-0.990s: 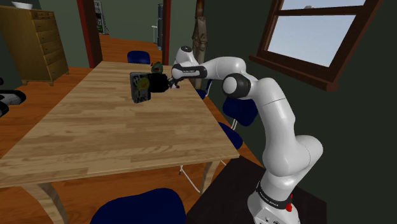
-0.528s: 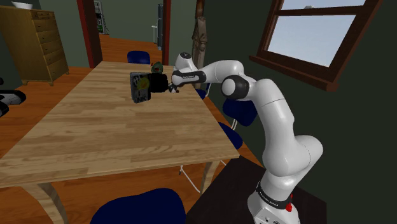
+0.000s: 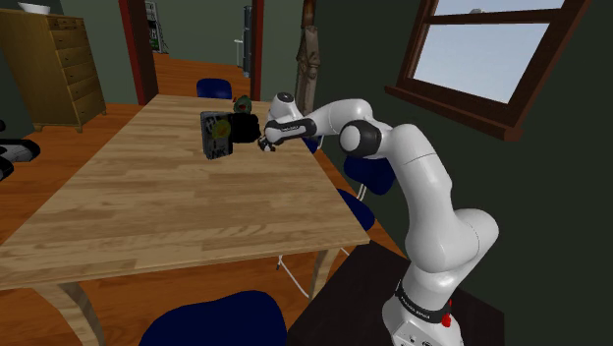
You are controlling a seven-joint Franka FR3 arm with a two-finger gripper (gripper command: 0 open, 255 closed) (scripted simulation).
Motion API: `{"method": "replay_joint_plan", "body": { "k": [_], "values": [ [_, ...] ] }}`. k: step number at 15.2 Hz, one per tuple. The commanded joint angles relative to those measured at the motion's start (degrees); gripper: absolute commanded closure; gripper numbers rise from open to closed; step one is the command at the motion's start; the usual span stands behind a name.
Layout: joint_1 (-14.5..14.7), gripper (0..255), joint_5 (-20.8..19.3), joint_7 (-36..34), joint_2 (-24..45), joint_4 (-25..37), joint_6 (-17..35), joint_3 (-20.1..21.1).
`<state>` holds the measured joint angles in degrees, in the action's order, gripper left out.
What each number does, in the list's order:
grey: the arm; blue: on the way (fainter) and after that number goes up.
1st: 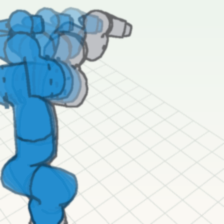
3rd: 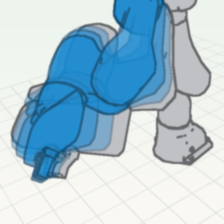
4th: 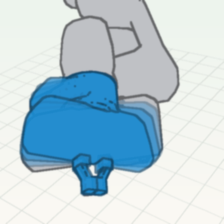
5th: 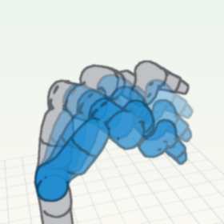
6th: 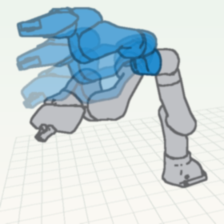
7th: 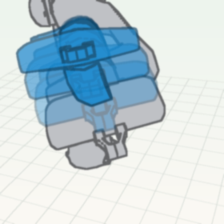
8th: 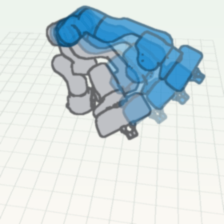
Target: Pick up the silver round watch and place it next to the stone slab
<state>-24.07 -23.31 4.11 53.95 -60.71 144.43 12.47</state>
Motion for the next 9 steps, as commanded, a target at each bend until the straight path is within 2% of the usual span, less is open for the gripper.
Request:
{"method": "replay_joint_plan", "body": {
  "k": [1, 8, 9],
  "values": [
    [0.0, 255, -0.2, -0.2, 0.5, -0.2, 0.7, -0.2],
    [0.0, 255, -0.2, -0.2, 0.5, -0.2, 0.7, -0.2],
    [0.0, 0, -0.2, -0.2, 0.5, -0.2, 0.7, -0.2]
  ]
}}
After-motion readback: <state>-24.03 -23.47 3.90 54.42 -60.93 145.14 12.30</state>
